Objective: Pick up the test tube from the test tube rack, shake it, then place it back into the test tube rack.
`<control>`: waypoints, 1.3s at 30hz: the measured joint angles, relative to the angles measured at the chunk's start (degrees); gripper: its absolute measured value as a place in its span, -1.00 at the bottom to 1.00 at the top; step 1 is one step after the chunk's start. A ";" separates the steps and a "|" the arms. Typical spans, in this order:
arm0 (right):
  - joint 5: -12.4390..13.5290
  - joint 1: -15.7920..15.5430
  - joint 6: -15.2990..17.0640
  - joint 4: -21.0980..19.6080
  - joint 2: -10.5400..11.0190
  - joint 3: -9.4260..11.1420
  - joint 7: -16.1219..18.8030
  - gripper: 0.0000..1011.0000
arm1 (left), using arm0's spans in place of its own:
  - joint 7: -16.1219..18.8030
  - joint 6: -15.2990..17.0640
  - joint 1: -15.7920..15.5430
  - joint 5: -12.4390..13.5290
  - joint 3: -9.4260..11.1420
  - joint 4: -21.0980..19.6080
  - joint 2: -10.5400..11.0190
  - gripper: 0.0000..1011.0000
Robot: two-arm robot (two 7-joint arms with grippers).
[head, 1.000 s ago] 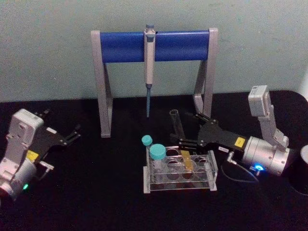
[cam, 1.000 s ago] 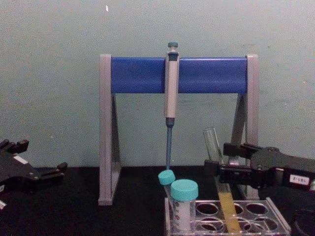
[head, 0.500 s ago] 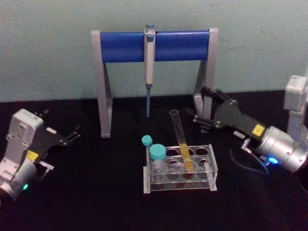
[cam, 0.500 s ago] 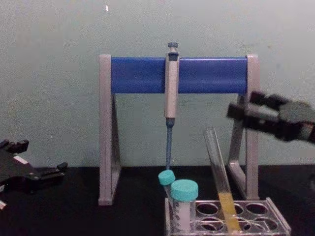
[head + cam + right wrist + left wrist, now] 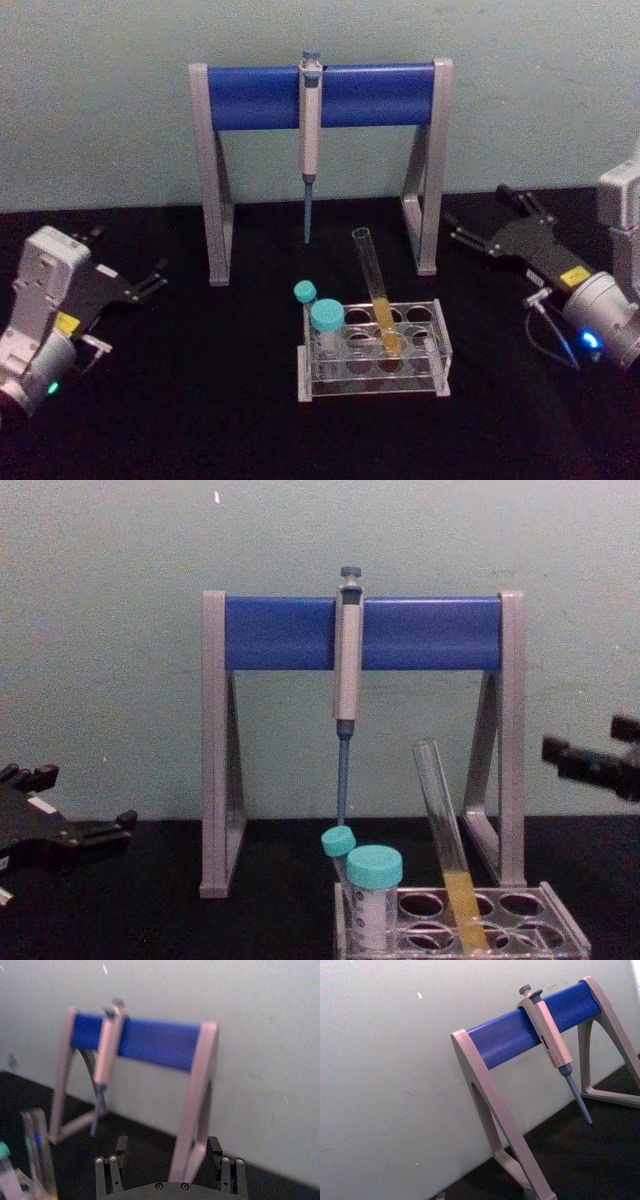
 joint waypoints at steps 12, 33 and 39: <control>-4.70 0.02 7.15 4.13 -1.72 -1.05 -3.87 0.98 | 0.00 0.00 0.00 0.00 0.00 0.00 0.00 0.98; -4.62 0.03 6.95 4.33 -1.94 -0.67 -3.58 0.98 | 0.00 0.00 0.00 0.00 0.00 0.00 0.00 0.98; -4.59 0.03 6.91 4.29 -1.91 -0.71 -3.58 0.98 | 0.00 0.00 0.00 0.00 0.00 0.00 0.00 0.98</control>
